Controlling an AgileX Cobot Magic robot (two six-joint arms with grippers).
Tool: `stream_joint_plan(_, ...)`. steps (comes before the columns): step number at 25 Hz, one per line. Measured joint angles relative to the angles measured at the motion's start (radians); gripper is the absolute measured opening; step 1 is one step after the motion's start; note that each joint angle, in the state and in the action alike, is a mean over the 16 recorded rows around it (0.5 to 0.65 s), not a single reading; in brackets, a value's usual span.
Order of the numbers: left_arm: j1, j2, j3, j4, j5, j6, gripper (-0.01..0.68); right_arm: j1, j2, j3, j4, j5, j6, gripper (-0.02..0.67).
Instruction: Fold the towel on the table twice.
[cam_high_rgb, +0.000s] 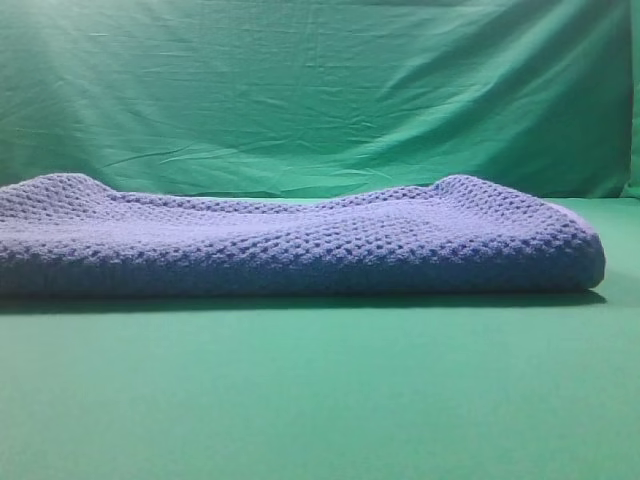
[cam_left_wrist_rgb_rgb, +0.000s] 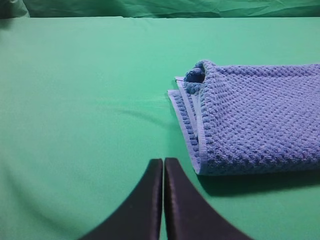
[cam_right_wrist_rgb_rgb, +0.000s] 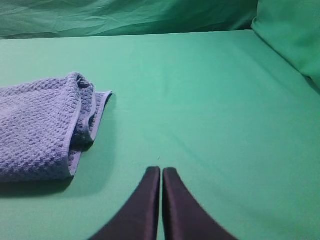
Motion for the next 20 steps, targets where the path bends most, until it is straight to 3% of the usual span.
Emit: stream_joint_plan(20,0.000,0.000,0.000,0.000,0.000,0.000,0.000,-0.001,0.000,0.000,0.002,0.002,0.000,0.000)
